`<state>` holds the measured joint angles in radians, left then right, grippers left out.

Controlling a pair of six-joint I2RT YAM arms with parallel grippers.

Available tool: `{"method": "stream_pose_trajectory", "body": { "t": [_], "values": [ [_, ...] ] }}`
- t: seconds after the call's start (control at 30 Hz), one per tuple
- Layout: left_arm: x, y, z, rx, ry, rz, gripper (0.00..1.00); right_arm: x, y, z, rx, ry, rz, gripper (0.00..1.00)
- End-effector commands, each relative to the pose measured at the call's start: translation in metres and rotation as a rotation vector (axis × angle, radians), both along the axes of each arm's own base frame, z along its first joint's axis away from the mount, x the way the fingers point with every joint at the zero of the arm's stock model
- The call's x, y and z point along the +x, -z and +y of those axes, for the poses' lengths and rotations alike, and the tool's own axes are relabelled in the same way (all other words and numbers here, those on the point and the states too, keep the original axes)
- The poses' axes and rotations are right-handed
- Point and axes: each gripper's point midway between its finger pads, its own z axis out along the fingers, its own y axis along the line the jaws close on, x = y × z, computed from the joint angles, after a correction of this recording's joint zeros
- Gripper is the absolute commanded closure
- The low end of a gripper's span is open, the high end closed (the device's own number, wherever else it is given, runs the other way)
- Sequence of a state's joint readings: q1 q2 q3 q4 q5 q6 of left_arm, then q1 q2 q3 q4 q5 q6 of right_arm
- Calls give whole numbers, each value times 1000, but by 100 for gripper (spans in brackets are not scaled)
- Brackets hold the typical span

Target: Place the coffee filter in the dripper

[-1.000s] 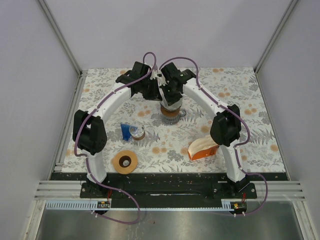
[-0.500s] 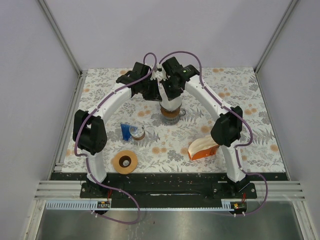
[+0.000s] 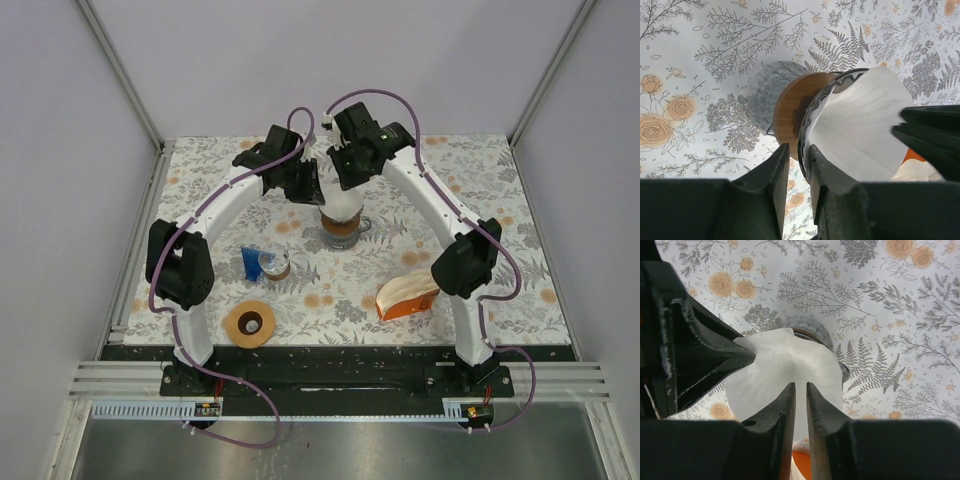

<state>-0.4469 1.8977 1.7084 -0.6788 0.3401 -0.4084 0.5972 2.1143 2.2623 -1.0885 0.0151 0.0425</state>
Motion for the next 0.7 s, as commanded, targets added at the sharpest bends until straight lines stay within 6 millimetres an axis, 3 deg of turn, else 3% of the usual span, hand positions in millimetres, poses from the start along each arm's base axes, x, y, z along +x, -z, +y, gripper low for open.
{"method": "stream_pose_trajectory", "body": {
  "t": [0.0,0.33,0.67],
  "values": [
    [1,-19,-1,-3,12,-57,71,-4,-57,-14,46,-9,-127,75],
    [3,-39,-2,-16,26,-105,50,-20,-67,-21,51,-60,-159,64],
    [2,-48,-2,-24,41,-120,37,-23,-69,-24,55,-64,-169,62]
  ]
}}
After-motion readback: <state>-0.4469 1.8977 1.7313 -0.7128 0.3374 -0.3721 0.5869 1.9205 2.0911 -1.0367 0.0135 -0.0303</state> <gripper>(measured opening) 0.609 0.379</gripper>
